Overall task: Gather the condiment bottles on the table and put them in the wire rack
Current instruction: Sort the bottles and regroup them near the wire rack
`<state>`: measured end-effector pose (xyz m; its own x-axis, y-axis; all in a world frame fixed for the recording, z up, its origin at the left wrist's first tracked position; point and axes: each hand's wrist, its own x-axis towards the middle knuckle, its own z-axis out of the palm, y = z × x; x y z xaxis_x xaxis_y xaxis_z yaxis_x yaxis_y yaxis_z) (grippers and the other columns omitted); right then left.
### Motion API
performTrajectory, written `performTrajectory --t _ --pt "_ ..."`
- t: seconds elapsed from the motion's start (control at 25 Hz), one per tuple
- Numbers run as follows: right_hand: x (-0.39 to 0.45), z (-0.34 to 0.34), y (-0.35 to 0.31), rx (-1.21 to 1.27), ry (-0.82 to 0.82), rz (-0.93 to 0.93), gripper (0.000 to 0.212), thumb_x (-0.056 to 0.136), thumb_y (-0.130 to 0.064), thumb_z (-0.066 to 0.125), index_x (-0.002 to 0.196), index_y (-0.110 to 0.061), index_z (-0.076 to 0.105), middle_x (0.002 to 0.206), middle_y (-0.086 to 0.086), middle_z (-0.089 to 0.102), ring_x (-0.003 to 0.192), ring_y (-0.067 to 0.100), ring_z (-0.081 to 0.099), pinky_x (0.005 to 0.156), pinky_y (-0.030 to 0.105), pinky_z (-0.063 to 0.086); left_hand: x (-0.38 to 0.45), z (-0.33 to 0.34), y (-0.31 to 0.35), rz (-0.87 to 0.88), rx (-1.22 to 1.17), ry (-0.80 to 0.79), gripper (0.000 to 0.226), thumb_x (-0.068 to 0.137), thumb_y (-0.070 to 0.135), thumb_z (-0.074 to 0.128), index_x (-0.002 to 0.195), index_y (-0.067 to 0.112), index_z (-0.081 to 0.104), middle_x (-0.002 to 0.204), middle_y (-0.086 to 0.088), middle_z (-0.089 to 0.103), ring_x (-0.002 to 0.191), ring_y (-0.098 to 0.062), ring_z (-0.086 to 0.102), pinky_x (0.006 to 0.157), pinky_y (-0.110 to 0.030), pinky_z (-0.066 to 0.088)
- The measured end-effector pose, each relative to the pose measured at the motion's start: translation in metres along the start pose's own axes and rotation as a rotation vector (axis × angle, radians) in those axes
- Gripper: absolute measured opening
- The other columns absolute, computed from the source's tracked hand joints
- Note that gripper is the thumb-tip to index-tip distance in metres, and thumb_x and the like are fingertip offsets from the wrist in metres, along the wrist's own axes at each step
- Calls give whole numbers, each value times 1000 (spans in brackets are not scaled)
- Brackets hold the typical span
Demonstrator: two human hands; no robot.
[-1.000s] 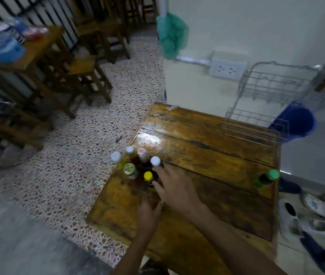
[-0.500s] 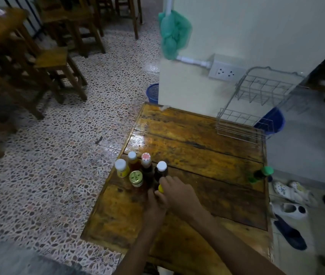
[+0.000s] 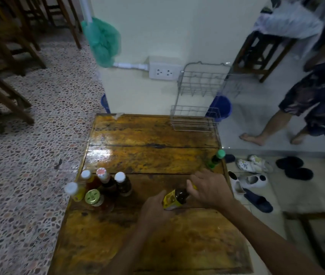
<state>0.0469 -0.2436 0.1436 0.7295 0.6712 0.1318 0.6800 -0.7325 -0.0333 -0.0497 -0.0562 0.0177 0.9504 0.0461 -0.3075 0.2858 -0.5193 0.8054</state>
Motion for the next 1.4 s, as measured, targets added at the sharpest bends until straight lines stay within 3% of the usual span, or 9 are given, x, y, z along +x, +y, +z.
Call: performTrajectory --t 0.2,0.32,0.44,0.64,0.76,0.88,0.96,1.16,1.4 --pt "-31 19 32 122 -22 283 39 89 -33 50 52 -26 42 47 -11 38 38 9 33 37 22 24 9 21 35 16 304 32 59 74 75 70 113 31 58 98 9 72 84 -14 70 63 -33 52" --pt "-52 38 45 8 -204 182 14 77 -18 71 68 -17 61 47 -3 47 33 19 44 33 23 36 5 32 48 14 422 53 45 86 61 68 117 31 57 106 7 73 94 -16 71 73 -33 55" --pt "-63 58 57 -70 -334 170 28 62 -15 84 82 -9 65 52 7 56 37 27 53 34 28 40 -1 43 54 -5 498 87 42 89 60 65 117 30 53 110 5 71 103 -19 68 76 -34 51" --pt "-66 53 62 -48 -485 140 9 95 -14 53 102 -10 51 91 11 63 80 31 66 58 35 45 -7 62 57 -26 656 165 47 87 69 58 114 31 52 108 7 66 102 -18 63 74 -34 49" --pt "-68 52 71 19 -535 138 18 90 -5 57 106 -7 49 91 15 63 79 29 65 61 37 49 -8 70 57 -7 712 207 51 83 68 63 117 30 57 105 7 69 96 -18 64 69 -33 47" --pt "-74 52 76 162 -327 270 22 84 -32 73 94 -14 64 61 6 60 46 21 55 41 30 46 1 68 59 37 634 195 50 84 63 67 120 29 57 108 8 69 99 -20 65 76 -35 47" --pt "-71 39 79 316 -68 313 47 99 -58 39 77 -23 61 59 -3 55 48 10 47 43 28 40 14 58 60 89 522 57 54 85 57 68 128 26 55 116 5 70 105 -21 67 83 -37 50" --pt "-63 17 96 213 79 -48 32 97 -37 48 69 -22 57 64 -8 52 54 9 44 41 29 34 19 39 76 153 197 -199 44 75 49 76 111 29 60 100 8 67 84 -9 64 68 -30 49" --pt "-69 40 87 325 94 235 49 98 -36 36 53 -21 50 47 -6 45 39 7 36 37 30 34 7 51 74 48 395 -148 53 75 55 70 122 35 55 97 9 72 80 -13 68 67 -35 56"
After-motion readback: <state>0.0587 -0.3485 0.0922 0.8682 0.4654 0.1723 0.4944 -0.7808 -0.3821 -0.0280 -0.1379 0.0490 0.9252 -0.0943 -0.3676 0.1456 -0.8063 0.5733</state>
